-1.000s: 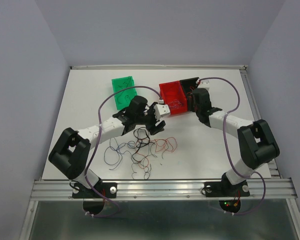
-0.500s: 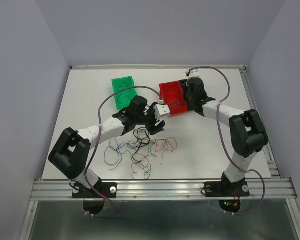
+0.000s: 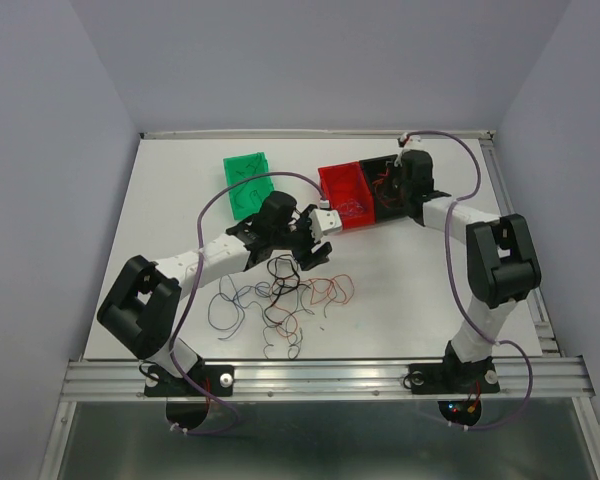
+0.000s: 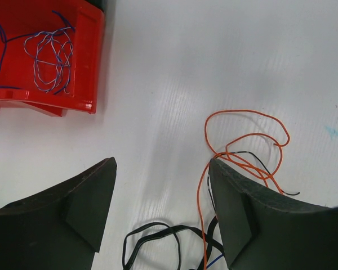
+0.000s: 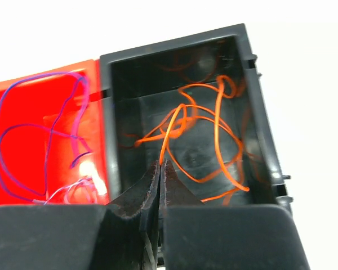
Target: Untangle the cables
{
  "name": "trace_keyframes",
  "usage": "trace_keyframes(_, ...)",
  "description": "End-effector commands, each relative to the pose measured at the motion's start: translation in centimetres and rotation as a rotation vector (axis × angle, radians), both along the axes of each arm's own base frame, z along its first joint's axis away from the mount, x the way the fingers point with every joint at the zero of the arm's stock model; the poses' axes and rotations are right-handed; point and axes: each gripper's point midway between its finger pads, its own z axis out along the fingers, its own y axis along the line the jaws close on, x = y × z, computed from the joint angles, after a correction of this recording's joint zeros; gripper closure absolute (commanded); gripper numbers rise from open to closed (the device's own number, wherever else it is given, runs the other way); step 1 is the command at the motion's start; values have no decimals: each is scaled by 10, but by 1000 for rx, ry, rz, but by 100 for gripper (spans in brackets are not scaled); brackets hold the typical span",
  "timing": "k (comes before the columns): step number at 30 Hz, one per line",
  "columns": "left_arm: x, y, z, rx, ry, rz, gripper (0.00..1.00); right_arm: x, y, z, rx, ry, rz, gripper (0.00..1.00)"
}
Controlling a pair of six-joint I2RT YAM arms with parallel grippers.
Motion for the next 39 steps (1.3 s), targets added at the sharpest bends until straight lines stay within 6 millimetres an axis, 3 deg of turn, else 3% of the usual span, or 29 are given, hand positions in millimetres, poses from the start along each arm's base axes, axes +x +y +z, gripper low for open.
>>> trace_keyframes(1, 5, -9, 22, -40, -47, -25, 23, 6, 13, 1, 125, -19, 56, 99)
trace_keyframes(5, 5, -10, 22, -39, -49, -28, 23, 12, 7, -4, 152, 8, 53, 96)
trace_keyframes(8, 4, -10, 22, -37, -51, -30, 23, 10, 6, 1, 151, 0, 49, 83)
trace_keyframes(11, 3, -8, 24, -39, -59, -30, 22, 6, 4, 22, 156, -36, 46, 71)
trace_keyframes(12, 2, -8, 26, -29, -67, -41, 21, 3, 2, 38, 159, -58, 35, 67)
trace_keyframes(14, -6, -12, 24, 4, -63, -66, 20, -1, 3, 56, 164, -72, 29, 52)
trace_keyframes(20, -24, 5, 16, 123, -93, -65, 19, -43, 12, 91, 246, -43, -13, 29)
trace_keyframes(22, -28, 16, 6, 164, -90, -49, 18, -65, 18, 86, 265, -4, -10, 28)
trace_keyframes(23, -26, 21, 4, 184, -98, -24, 18, -78, 21, 101, 292, -33, -9, 28)
trace_keyframes(24, -26, 24, 0, 195, -97, -14, 18, -92, 17, 80, 285, 5, -25, 28)
trace_keyframes(28, -32, 25, -9, 207, -79, -36, 18, -125, 24, 81, 353, 13, 23, 28)
trace_keyframes(33, -52, 21, -10, 201, -88, -146, 18, -143, 35, 94, 392, -25, 88, 28)
trace_keyframes(39, -84, 13, -26, 242, -157, -292, 18, -144, 49, 81, 393, 24, 133, 28)
